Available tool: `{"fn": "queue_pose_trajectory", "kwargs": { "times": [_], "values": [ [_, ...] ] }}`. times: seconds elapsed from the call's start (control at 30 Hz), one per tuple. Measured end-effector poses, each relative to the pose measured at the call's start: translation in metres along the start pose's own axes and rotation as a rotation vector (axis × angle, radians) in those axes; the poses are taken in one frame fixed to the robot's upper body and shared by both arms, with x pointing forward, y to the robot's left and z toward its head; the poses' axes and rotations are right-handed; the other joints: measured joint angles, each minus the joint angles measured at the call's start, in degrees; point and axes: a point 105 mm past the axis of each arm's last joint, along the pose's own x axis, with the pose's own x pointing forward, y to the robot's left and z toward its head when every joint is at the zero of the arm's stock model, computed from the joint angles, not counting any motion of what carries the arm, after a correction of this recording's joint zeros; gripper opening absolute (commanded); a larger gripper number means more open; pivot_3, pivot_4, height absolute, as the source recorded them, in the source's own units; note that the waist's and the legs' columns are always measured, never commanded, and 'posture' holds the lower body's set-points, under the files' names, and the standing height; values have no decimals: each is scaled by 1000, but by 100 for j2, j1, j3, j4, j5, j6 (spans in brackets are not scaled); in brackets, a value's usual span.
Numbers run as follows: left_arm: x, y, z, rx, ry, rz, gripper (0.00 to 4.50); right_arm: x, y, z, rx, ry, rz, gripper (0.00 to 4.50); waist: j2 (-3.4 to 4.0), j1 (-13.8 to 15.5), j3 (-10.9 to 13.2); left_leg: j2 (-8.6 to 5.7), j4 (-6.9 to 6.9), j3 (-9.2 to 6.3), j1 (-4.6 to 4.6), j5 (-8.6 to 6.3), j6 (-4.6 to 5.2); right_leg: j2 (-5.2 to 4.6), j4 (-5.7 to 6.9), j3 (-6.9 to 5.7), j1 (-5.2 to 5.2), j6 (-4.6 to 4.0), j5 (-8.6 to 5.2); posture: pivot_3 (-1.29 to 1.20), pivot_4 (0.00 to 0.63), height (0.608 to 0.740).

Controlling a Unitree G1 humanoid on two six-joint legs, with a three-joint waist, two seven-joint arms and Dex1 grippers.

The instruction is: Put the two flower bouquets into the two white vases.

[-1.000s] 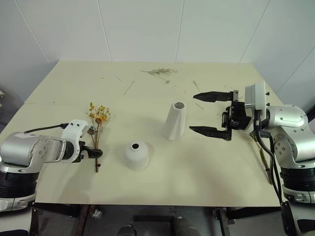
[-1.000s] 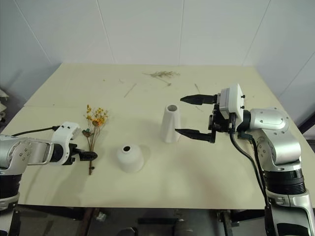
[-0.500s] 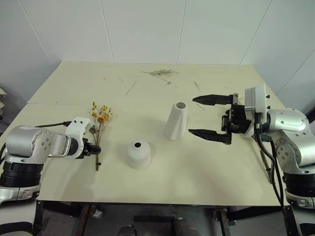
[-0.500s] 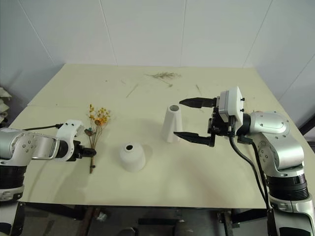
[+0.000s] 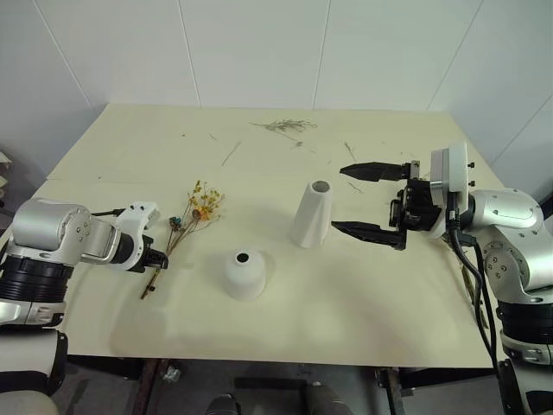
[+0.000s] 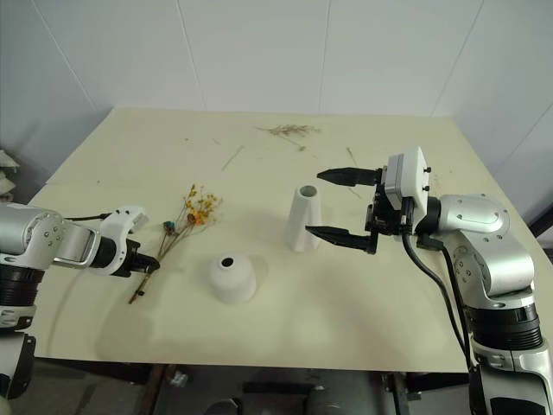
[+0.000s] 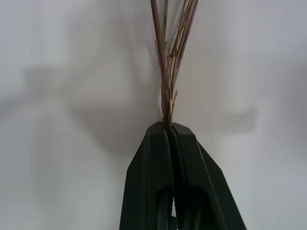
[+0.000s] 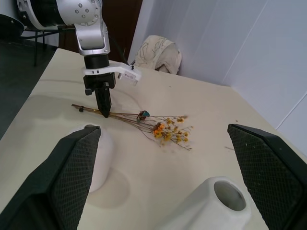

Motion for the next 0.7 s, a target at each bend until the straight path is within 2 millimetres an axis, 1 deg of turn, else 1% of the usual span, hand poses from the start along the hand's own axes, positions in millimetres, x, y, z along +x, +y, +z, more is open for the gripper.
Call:
{"fn": "queue_pose_trajectory", "kwargs": {
  "times": [0.1,0.17,0.2,0.23,0.27,0.3,0.37,0.4,0.43,0.53,0.6,0.63,0.7],
  "values": [
    [0,-2,4,-33,-23,-64,31,-3,-2,-1,-1,15,-5,4500,0,0,0,0,-5,2,-1,0,0,0,0,0,-4,-3,-1,0,150,740],
    [0,-17,24,-42,-161,-209,31,-5,-3,0,-5,17,-14,4500,-1,26,1,2,-4,1,-6,2,-2,1,3,-5,-8,-4,-2,0,150,740],
    [-4,-28,38,-30,-257,-307,31,-6,-4,1,-7,17,-17,4500,-2,32,1,3,-3,1,-9,2,-3,1,3,-6,-8,-4,-2,0,150,740],
    [-10,-35,48,-14,-335,-376,31,-6,-4,1,-8,17,-18,4500,-2,41,1,3,-3,2,-12,3,-4,0,2,-7,-10,-4,-2,0,150,740],
    [-21,-41,63,1,-459,-444,31,-7,-4,1,-8,19,-23,4500,-2,46,1,4,-3,2,-15,3,-4,-1,-1,-6,-11,-4,-2,0,150,740],
    [-36,-43,77,24,-613,-500,31,-8,-4,0,-5,22,-28,4500,-2,52,1,6,-4,2,-18,3,-5,-2,-5,-7,-14,-4,-1,0,150,740],
    [-65,-40,91,80,-847,-545,31,-12,-4,-4,9,35,-47,4500,-2,35,1,10,-8,8,-18,3,-7,-2,-7,-4,-17,-6,-3,0,150,740],
    [-79,-39,92,104,-953,-568,31,-15,-3,-7,19,47,-56,4500,-1,25,0,11,-13,13,-16,3,-7,-2,-8,0,-20,-7,-4,0,150,740],
    [-86,-38,91,115,-1017,-588,31,-17,-4,-9,25,54,-66,4500,-1,25,0,12,-16,14,-14,2,-6,-2,-4,1,-22,-11,-8,0,150,740],
    [-92,-38,79,107,-1132,-687,31,-19,-3,-9,27,62,-86,4500,-2,45,0,14,-11,12,-16,2,-5,0,1,-1,-22,-12,-9,0,150,740],
    [-95,-49,68,139,-1179,-787,31,-22,-4,-9,28,71,-103,4500,-2,48,0,12,0,12,-19,1,-5,-1,-2,0,-18,-8,-6,0,150,740],
    [-99,-58,65,161,-1210,-850,31,-24,-5,-9,27,78,-111,4500,-3,56,1,12,8,11,-21,1,-5,-1,-1,-1,-16,-5,-4,0,150,740],
    [-107,-73,61,206,-1268,-918,31,-24,-6,-9,25,79,-116,4500,-4,70,0,10,25,7,-23,0,-3,0,-3,-4,-6,1,-1,0,150,740]
  ]
}}
